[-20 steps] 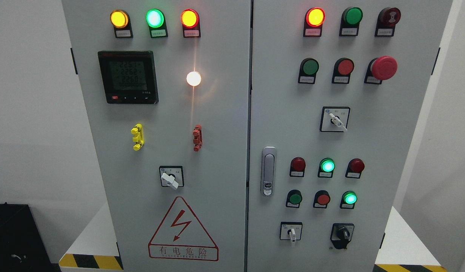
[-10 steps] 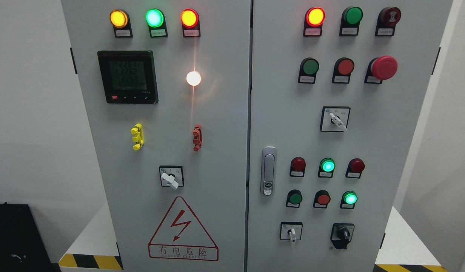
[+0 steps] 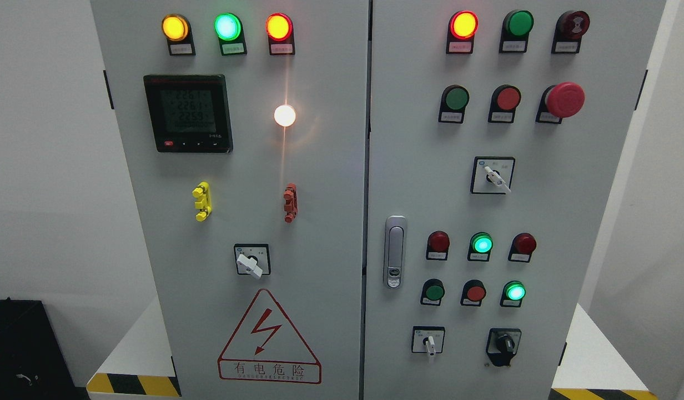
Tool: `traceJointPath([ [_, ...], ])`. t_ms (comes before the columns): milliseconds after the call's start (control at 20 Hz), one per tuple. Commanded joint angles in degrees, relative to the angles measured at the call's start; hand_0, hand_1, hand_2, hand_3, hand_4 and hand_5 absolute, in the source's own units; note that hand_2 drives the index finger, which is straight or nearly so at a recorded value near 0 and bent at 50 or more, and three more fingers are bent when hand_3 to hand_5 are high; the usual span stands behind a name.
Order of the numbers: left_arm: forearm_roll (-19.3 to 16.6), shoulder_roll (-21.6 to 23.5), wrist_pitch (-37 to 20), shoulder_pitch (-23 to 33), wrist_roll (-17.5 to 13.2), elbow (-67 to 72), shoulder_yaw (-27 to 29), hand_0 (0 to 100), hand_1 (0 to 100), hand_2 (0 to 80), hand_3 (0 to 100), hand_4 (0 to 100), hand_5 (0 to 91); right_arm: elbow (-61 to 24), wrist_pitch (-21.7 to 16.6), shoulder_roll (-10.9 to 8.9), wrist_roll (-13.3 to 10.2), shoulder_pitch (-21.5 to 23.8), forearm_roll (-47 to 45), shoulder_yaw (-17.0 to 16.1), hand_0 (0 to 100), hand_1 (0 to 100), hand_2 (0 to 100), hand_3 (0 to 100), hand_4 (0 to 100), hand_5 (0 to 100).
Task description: Flip black knob to close circuit
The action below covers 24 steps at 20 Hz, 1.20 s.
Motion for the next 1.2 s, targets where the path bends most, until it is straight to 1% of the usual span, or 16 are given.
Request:
traceJointPath([
  [0,0.0,0.0,0.0,0.0,0.04,0.0,0.0,12,56,0.0,0,0,0.0,-28.53,0.36,0.25,2.32,0.32,10.23,-4.99,0,4,90,100,87,86],
  [100,0.0,0.0,0.0,0.0,0.04,0.0,0.0,12,56,0.0,0,0,0.0,-32.84,0.63,0.6,4.18,-0.38,12.17,-5.61,0,0,91,100,89,88],
  [200,0.0,0.0,0.0,0.0,0.04,0.0,0.0,12,56,0.0,0,0,0.0,-36.36,0.8,1.39,5.58,-2.13,13.57,-5.61,0,0,91,100,90,90],
  [350,0.0,0.0,0.0,0.0,0.04,0.0,0.0,12,56,0.0,0,0,0.0,-39.36,3.26,1.92,7.87,-5.12,15.69,-5.61,0,0,91,100,91,90],
  [550,0.0,0.0,0.0,0.0,0.04,0.0,0.0,12,56,0.0,0,0,0.0,-39.27,5.89,1.92,8.31,-9.69,15.95,-5.52,0,0,91,100,91,91],
  [800,0.0,0.0,0.0,0.0,0.04,0.0,0.0,12,56,0.0,0,0,0.0,-39.1,6.69,1.75,10.86,-14.52,16.48,-5.61,0,0,91,100,91,90],
  [1050,0.0,0.0,0.0,0.0,0.04,0.0,0.0,12,56,0.0,0,0,0.0,-38.92,8.53,1.48,13.76,-20.24,17.62,-5.61,0,0,91,100,91,90],
  [1150,0.0,0.0,0.0,0.0,0.04,0.0,0.0,12,56,0.0,0,0,0.0,-38.49,8.71,1.31,14.29,-21.56,18.41,-5.61,0,0,91,100,92,90],
])
